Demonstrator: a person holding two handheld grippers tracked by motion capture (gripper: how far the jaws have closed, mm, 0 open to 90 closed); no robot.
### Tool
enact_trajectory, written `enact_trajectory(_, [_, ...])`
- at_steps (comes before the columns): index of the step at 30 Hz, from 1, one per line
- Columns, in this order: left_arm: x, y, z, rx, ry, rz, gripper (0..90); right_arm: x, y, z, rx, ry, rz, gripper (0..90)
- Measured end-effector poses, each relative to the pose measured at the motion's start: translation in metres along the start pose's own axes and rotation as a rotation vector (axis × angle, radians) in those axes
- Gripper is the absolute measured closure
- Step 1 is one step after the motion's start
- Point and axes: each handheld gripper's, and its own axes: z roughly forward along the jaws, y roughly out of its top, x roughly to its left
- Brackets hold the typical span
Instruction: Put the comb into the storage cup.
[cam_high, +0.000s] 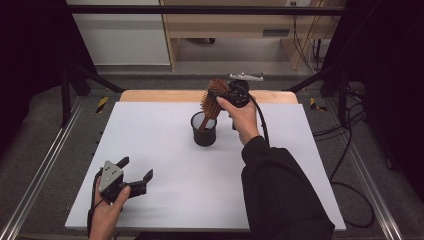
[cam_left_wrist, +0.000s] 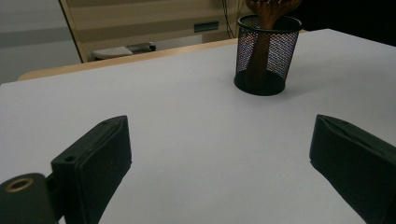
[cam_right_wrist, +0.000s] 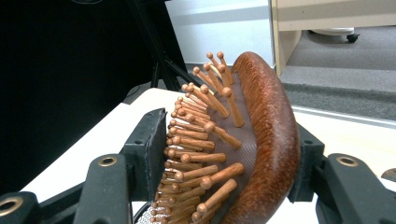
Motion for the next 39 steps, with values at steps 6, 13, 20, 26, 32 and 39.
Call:
enact_trajectory(6, [-0.0003, -0.0001, 0.0003, 0.001, 0.0, 0.001, 5.9, -0.0026, 0.0, -0.0011, 0.011, 0.0, -0.005, 40.7])
enact_trajectory(13, [-0.0002, -0.0001, 0.0002, 0.001, 0.0, 0.001, 5.9, -0.0042, -0.0002, -0.0012, 0.018, -0.007, -0.009, 39.6])
enact_trajectory(20, [-0.0002, -0.0001, 0.0003, 0.001, -0.001, 0.001, 5.9, -0.0051, -0.0006, -0.0012, 0.023, -0.014, -0.012, 39.1])
enact_trajectory(26, [-0.0002, -0.0001, 0.0003, 0.004, -0.003, 0.004, 5.9, -0.0071, -0.0012, -0.002, 0.031, -0.017, -0.004, 38.5])
enact_trajectory(32, [-0.0008, -0.0003, 0.0007, 0.006, -0.007, 0.002, 5.9, -0.0075, -0.0017, -0.0016, 0.043, -0.021, -0.008, 35.3])
enact_trajectory(39, [-0.0009, -0.0003, 0.0008, 0.006, -0.01, 0.003, 5.9, -0.0082, -0.0026, -0.002, 0.049, -0.026, -0.016, 34.0])
